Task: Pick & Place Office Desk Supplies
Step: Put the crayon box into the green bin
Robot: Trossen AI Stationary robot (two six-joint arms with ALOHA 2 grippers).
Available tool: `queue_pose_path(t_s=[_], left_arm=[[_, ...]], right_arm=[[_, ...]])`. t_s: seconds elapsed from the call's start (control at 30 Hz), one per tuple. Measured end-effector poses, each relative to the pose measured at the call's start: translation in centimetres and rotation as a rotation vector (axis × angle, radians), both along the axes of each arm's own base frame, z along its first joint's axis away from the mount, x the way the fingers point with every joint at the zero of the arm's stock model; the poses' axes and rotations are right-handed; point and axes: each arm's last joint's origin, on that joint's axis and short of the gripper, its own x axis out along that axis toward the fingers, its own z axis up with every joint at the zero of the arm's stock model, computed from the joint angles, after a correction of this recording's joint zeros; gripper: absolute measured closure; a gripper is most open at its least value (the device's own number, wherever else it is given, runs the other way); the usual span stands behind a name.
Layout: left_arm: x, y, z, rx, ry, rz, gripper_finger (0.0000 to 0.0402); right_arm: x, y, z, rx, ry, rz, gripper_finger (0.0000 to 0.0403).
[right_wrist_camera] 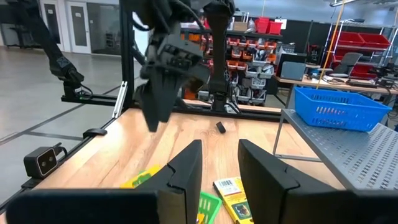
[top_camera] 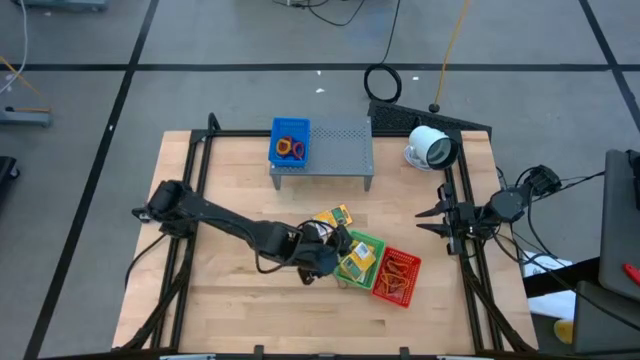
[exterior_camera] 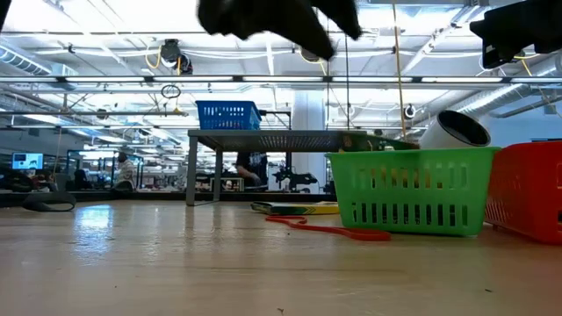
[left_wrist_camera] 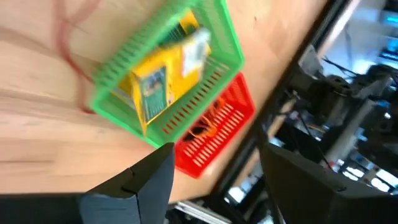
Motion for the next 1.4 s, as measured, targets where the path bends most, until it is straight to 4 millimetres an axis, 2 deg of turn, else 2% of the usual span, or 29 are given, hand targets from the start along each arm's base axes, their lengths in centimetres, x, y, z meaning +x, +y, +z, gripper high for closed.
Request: queue_pose_path(t_s=[0.2,0.4,0.53,0.63,0.77,0.87,1.27,1.4], left_arm=[[-0.6,0.0,2.2,0.123,-0.048,-0.082,0.0151],[-0.9,0.4,2.3,0.254,-0.015,-0.143,0.0151],[-3.1,1.3,2.6,0.295,0.067,-0.178,0.0151],[-5.9,2.4,3.0,0.338,0.114,-0.22,0.0151],[-8.7,3.4,4.1,0.418,0.094,-0.33,0.0151],[-9.8,3.7,4.9,0.502,0.075,-0.43,0.0151],[-9.9,4.1,5.1,0.923,0.119,-0.892,0.0151],[-9.6,4.4,5.6,0.945,0.066,-0.978,0.0151]], right_arm=[[0.0,0.0,0.0,0.0,0.0,0.0,0.0309],[0.0,0.0,0.0,0.0,0.0,0.0,0.0307],[0.0,0.0,0.0,0.0,-0.001,0.0,0.0309],[0.0,0.0,0.0,0.001,-0.002,0.0,0.0308],[0.0,0.0,0.0,0.0,0.0,0.0,0.0308],[0.0,0.0,0.0,0.0,0.0,0.0,0.0309],[0.0,0.0,0.0,0.0,0.0,0.001,0.0308],[0.0,0.0,0.0,0.0,0.0,0.0,0.0308]])
